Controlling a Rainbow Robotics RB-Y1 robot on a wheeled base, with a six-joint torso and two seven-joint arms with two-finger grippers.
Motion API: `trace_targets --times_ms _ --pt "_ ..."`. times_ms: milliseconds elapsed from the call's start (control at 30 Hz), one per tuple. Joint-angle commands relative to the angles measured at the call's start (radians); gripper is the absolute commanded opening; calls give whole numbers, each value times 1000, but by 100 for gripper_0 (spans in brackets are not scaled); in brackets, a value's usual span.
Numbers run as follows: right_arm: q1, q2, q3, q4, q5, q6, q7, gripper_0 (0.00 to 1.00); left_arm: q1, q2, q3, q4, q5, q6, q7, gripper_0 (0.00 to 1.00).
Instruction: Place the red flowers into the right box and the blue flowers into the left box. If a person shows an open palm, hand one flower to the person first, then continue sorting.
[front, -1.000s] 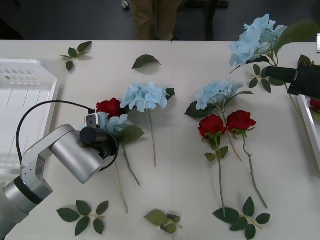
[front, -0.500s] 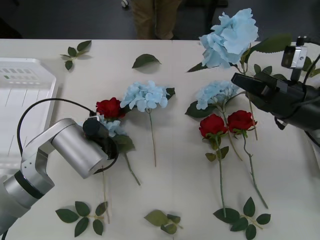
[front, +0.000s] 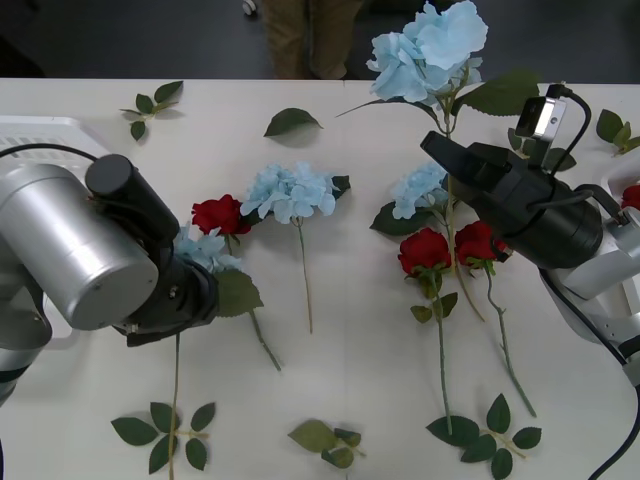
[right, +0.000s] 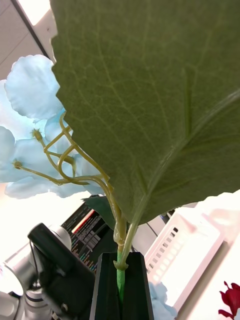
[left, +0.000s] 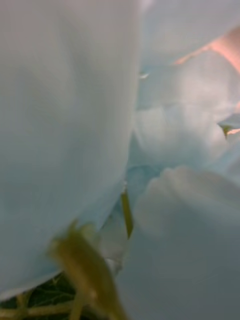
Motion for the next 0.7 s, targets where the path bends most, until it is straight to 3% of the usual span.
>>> trace_targets --times_ms 33,300,533,567,700 --pt "-26 15 -8 -32 -24 -12 -10 0 -62 4 132 -72 72 15 -166 0" --pt "-23 9 -25 -34 -30 -16 -10 0 -121 68 356 -35 203 15 -431 0" --pt "-23 8 -26 -34 -38 -23 -10 0 -137 294 408 95 326 -9 -515 0" --pt "-23 8 -26 -32 -41 -25 -10 0 -137 392 405 169 393 -64 -521 0" --pt "-23 8 -28 -34 -44 -28 -10 0 -137 505 395 308 480 -172 -561 0"
